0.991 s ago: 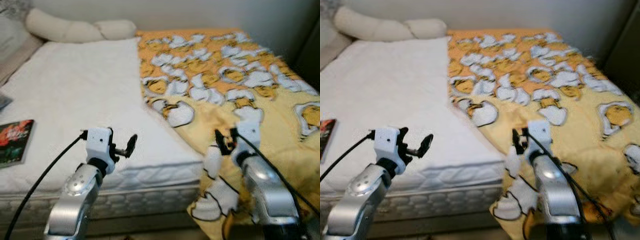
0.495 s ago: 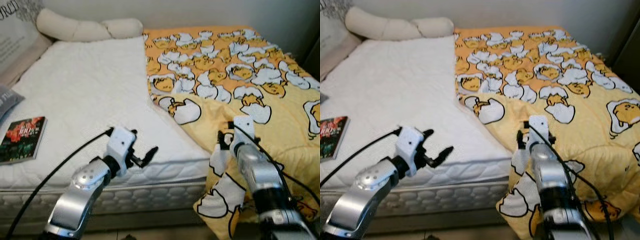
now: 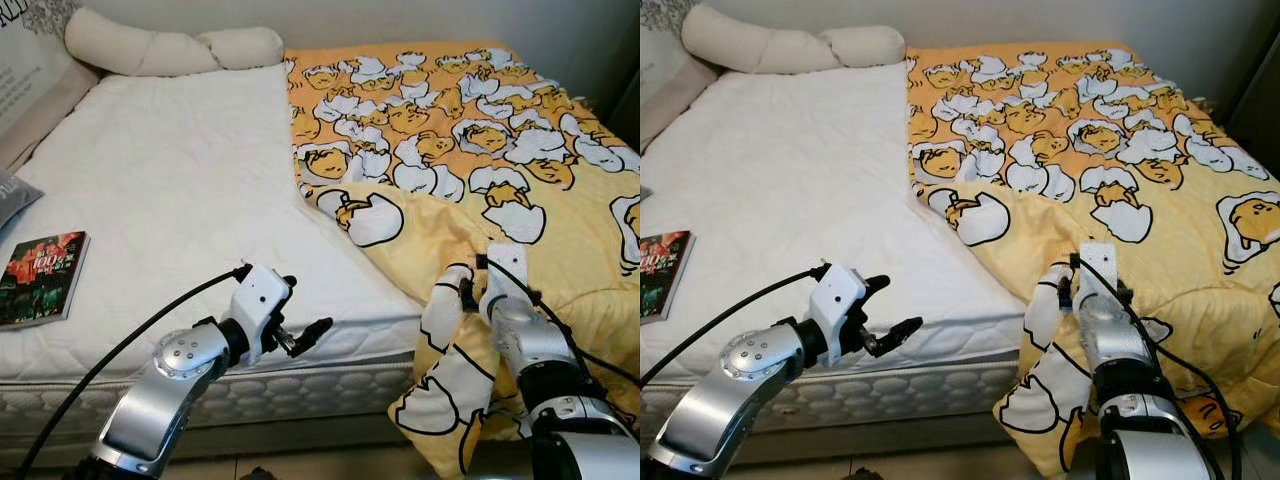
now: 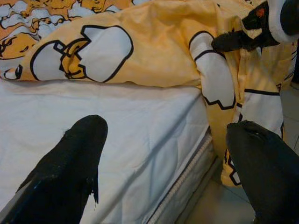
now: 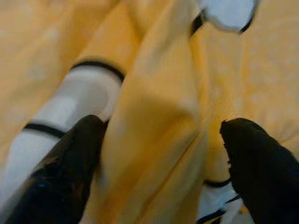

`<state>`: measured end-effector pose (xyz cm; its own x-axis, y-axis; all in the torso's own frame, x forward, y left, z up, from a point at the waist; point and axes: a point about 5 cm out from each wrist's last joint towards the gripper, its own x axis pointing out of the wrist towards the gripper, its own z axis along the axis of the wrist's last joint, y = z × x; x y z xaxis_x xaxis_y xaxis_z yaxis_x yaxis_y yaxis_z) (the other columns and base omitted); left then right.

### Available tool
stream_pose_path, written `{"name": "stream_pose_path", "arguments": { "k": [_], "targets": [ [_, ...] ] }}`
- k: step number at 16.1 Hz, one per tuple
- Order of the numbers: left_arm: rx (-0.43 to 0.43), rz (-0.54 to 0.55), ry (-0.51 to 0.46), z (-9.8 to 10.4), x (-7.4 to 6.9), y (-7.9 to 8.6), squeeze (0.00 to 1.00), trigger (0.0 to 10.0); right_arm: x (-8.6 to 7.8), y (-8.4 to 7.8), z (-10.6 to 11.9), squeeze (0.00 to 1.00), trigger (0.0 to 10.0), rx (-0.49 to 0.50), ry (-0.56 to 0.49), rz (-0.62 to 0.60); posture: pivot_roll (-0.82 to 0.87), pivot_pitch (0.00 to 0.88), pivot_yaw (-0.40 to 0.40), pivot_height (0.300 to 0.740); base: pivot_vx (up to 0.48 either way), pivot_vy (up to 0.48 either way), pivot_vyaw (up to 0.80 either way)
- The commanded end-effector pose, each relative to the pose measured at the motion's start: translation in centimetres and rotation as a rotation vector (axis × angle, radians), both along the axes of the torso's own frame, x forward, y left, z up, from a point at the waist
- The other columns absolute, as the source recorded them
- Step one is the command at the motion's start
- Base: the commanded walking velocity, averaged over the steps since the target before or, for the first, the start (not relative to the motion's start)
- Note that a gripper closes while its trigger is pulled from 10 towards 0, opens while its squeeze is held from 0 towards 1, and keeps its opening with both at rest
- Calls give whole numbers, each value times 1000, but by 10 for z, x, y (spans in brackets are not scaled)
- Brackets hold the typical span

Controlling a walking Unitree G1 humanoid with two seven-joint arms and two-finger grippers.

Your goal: Clean up the room

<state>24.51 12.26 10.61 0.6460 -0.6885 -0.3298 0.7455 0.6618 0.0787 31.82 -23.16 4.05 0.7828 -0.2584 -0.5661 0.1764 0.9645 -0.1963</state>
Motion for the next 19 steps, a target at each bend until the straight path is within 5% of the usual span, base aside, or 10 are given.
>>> {"name": "stream_pose_path", "arguments": {
  "k": [1,16,19],
  "targets": [
    [13,-9,-4,1,2,2,0,10000,4,1,3,0,0,38,-16,10,25,0,47,740,0,0,0],
    [28,-14,-11,-1,-3,3,0,10000,1,20,-3,0,0,51,-50,151,21,0,39,740,0,0,0],
    [31,-13,-8,-2,-4,4,0,10000,2,33,5,0,0,103,-135,289,20,0,37,740,0,0,0]
  ]
}}
